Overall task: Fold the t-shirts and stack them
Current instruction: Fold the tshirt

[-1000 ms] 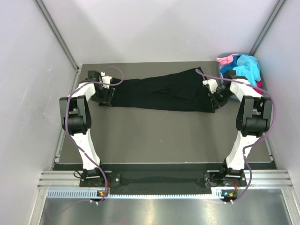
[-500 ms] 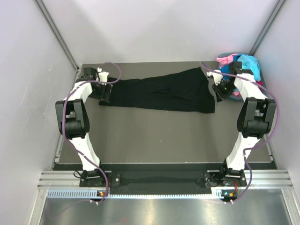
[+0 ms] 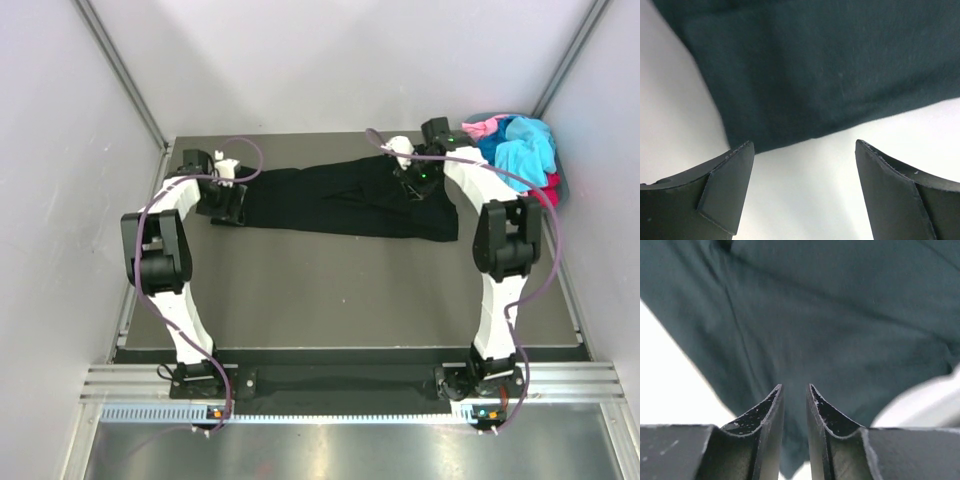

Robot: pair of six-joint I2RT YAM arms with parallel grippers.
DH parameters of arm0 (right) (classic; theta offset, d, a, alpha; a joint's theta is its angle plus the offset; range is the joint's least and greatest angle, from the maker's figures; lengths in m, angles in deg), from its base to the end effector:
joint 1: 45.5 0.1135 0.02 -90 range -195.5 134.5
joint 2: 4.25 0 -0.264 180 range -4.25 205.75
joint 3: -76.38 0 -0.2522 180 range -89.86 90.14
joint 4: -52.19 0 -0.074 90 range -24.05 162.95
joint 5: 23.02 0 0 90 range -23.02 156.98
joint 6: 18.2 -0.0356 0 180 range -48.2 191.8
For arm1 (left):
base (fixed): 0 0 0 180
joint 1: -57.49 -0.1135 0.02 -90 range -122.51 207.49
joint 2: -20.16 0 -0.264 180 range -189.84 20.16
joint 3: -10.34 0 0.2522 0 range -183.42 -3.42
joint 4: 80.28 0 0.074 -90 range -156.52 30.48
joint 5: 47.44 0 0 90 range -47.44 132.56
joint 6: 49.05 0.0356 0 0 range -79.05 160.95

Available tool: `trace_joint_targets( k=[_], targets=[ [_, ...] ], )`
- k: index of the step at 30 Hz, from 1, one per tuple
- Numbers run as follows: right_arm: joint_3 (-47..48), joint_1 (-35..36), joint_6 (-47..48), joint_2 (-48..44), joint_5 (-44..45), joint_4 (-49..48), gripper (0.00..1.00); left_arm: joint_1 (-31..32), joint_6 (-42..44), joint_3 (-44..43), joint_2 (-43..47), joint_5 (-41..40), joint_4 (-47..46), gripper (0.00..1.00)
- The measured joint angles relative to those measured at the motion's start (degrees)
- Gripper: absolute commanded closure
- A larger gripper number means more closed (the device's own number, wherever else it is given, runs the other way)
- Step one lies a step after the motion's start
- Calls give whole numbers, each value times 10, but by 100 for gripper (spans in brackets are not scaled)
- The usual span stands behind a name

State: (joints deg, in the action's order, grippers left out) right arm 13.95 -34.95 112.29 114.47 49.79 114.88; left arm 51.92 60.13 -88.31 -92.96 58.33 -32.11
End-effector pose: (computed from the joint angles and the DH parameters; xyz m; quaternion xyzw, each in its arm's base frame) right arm 0.4372 0.0921 0.2430 -0.4455 0.8546 0.0828 0.2538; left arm 0.4166 0.0309 0.1971 0.1463 0.9518 -0.0800 0.2574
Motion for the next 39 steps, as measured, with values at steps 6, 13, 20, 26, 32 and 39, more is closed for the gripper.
trace_joint_targets(
  k=[6,13,20,26,32,39],
  targets=[
    [38,12,-16,68,9,-3,73,0,0,21,-12,3,1,14],
    [40,16,-21,82,20,-1,70,0,0,24,-12,3,-2,14],
    [38,18,-21,82,20,-1,68,0,0,26,-12,3,-4,14],
    [34,18,-21,82,21,0,67,0,-1,30,-12,3,-6,14],
    [31,18,-20,82,23,1,68,0,-2,30,-12,2,-6,14],
    [31,19,-20,82,24,3,79,0,-5,31,-12,2,-8,14]
  ],
)
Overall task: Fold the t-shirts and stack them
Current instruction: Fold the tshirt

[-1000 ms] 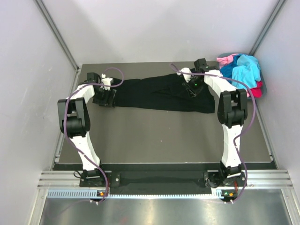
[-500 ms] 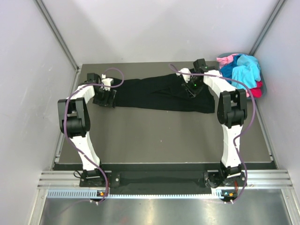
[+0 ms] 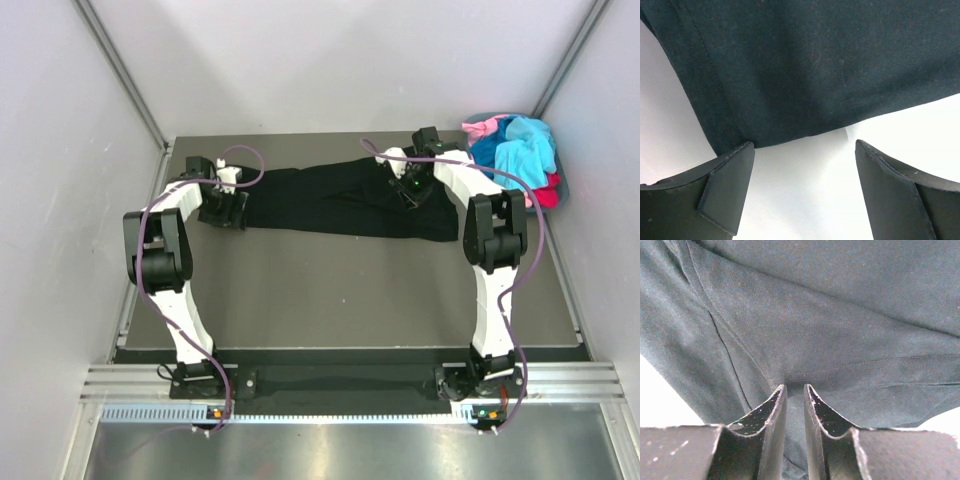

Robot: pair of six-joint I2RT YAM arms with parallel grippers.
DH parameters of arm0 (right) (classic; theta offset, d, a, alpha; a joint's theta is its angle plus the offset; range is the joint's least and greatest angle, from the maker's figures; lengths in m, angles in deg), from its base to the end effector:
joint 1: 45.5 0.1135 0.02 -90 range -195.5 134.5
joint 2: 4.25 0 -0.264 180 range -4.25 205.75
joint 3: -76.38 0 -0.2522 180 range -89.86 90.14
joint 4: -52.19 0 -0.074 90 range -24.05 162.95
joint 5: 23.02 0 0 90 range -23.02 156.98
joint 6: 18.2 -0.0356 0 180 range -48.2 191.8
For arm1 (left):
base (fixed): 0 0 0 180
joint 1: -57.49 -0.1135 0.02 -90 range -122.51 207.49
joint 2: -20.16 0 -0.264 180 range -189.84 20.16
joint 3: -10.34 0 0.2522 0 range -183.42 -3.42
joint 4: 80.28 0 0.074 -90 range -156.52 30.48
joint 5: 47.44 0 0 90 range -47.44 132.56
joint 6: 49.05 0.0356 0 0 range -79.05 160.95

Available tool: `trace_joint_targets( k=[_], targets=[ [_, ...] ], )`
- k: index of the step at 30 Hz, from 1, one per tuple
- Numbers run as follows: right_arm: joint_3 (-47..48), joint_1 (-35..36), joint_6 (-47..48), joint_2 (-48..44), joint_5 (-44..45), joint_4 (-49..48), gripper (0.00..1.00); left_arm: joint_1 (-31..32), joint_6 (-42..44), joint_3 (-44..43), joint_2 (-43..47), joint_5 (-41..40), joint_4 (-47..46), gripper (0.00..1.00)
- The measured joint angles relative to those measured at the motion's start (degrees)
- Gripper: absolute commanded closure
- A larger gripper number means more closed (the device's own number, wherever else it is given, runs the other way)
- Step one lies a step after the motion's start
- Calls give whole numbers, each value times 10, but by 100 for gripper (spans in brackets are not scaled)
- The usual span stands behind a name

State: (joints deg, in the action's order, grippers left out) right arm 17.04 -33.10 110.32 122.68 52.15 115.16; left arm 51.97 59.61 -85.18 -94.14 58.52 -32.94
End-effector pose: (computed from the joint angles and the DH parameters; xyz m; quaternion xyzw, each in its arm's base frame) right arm 0.4549 0.1093 0.1956 -0.4403 0.8707 0.0833 0.2027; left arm 0.4103 0.0298 0.1740 0.1394 0.9592 -0.0899 0.2288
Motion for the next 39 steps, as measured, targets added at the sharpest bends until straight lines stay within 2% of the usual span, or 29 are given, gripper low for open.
trace_joint_targets(
  k=[8,16,22,26,36,39],
  targets=[
    [0,3,0,0,-3,2,72,0,-1,1,0,-2,-2,14],
    [-8,4,0,0,-6,10,70,0,-1,2,0,-2,-3,14],
    [-12,10,1,0,-6,12,87,0,-3,2,0,-2,-3,14],
    [-15,11,3,0,0,10,93,0,-3,3,0,-2,-4,14],
    [-36,45,10,-14,83,-51,96,0,-5,3,0,-3,-5,14],
    [7,64,11,-3,110,-59,97,0,-5,5,2,-3,-6,14]
  ],
)
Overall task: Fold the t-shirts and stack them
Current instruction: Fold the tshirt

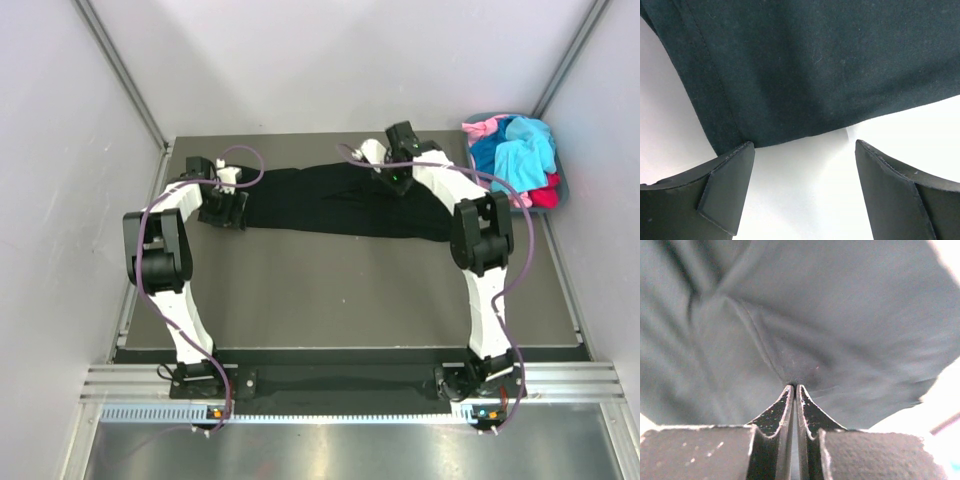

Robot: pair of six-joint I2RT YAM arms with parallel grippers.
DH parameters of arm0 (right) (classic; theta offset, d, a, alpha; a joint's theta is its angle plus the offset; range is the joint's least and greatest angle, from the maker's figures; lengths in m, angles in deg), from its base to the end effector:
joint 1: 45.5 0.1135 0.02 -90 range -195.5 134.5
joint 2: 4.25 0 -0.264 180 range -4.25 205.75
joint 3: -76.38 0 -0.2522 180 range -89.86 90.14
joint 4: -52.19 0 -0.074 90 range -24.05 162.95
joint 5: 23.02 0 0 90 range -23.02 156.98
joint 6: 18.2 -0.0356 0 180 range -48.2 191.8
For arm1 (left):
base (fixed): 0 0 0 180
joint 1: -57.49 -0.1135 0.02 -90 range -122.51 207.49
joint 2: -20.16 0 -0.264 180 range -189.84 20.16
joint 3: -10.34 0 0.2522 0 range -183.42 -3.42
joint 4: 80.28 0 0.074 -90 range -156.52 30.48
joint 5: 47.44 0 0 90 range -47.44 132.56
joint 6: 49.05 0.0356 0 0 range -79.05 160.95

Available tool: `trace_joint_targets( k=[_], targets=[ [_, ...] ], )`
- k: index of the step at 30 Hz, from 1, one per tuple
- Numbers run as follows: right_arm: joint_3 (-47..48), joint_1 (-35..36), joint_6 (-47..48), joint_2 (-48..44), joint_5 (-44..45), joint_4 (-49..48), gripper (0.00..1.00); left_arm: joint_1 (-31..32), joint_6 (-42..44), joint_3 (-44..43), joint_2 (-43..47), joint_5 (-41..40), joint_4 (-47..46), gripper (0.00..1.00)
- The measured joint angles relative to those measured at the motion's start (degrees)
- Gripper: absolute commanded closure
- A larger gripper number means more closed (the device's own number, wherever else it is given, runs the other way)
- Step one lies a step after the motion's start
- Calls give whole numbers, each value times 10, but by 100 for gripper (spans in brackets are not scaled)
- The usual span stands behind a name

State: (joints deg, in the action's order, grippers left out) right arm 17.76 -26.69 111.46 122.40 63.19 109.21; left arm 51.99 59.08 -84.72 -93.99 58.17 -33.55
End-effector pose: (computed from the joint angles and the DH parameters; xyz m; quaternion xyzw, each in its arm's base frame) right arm 0.4533 0.1569 0.2052 -0.4808 0.8429 -0.0117 0.2412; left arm 0.4097 0.0298 0.1731 0.1348 0.9598 -0.0875 0.2303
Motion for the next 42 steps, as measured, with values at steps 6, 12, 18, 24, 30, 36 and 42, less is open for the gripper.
trace_joint_targets(
  k=[6,12,18,24,30,36,42],
  targets=[
    [110,30,0,32,76,-91,68,0,0,22,15,-12,-5,4],
    [59,50,-3,16,162,-208,63,0,-3,28,21,-18,-5,1],
    [-140,51,-13,-109,200,-248,62,0,-8,36,40,-31,-14,1],
    [-297,50,-51,-300,181,-251,54,0,27,36,75,2,-16,8],
    [-374,46,-74,-423,144,-238,54,19,152,-44,62,21,73,21],
    [-449,30,-96,-468,106,-224,54,32,297,-128,9,-9,167,19],
    [-454,7,-113,-469,80,-219,53,34,388,-118,-28,-75,218,20]
  ],
)
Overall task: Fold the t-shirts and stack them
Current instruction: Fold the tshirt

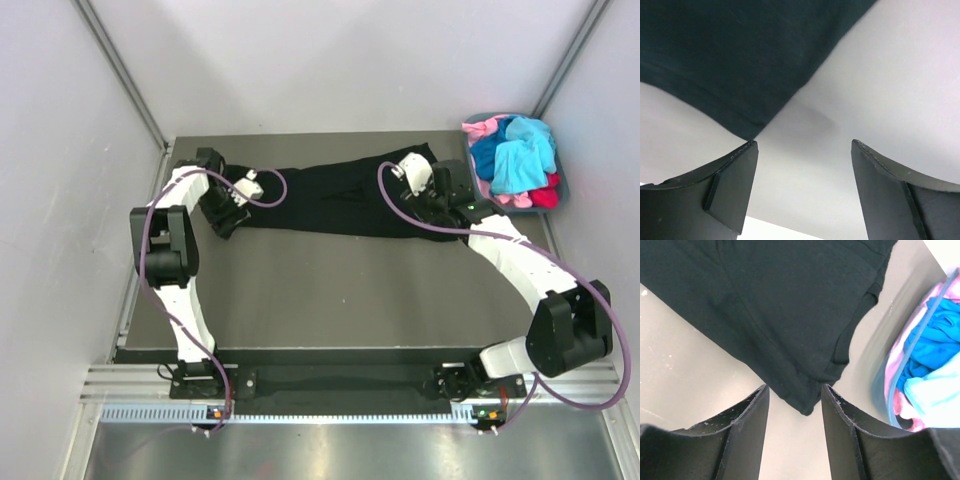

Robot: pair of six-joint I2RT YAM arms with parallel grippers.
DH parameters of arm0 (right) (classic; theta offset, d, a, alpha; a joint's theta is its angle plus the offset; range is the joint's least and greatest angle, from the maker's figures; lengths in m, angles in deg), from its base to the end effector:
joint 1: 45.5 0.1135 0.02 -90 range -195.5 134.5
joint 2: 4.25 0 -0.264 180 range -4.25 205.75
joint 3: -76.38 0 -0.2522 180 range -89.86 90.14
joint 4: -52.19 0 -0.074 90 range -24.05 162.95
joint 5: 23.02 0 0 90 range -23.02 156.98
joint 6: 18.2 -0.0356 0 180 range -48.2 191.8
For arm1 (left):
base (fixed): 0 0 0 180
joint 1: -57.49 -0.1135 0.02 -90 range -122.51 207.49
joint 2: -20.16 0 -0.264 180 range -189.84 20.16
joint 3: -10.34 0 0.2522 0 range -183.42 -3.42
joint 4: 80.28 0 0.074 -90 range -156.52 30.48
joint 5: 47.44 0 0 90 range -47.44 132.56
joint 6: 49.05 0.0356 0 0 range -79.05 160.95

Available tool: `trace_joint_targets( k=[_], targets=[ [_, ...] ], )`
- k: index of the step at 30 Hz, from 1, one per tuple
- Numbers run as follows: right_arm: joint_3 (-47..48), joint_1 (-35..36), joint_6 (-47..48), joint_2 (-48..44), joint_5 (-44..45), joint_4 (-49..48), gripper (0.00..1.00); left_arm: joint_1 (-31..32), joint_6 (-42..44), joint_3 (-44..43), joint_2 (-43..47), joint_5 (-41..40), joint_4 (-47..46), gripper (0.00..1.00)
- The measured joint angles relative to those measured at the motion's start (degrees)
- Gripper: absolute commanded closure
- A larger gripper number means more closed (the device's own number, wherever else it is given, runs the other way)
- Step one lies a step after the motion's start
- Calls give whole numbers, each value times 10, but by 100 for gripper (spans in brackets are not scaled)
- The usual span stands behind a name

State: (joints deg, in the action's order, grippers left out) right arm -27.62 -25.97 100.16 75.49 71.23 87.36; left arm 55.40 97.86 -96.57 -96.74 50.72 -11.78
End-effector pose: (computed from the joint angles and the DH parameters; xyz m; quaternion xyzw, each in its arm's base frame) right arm 0.2929 0.1011 0.2880 -0.3513 0.8305 -0.0665 0.4271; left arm 0.4095 0.0099 0.1981 0.4632 0.8777 -0.0124 0.1219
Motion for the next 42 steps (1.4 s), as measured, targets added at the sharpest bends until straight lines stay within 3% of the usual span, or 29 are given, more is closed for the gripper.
trace_joint_targets(
  k=[16,21,30,35,42],
  targets=[
    [0,-7,-6,0,-30,0,54,11,24,-9,-49,-38,-9,23],
    [0,-9,-6,7,-32,0,54,15,20,-20,-56,-45,-10,35],
    [0,-10,-6,23,-34,-1,54,19,18,-33,-67,-69,-10,39],
    [0,-10,-6,33,-42,0,55,20,11,-65,-87,-86,-2,52],
    [0,-10,-6,33,-47,0,55,20,11,-74,-93,-100,-12,39]
  ],
)
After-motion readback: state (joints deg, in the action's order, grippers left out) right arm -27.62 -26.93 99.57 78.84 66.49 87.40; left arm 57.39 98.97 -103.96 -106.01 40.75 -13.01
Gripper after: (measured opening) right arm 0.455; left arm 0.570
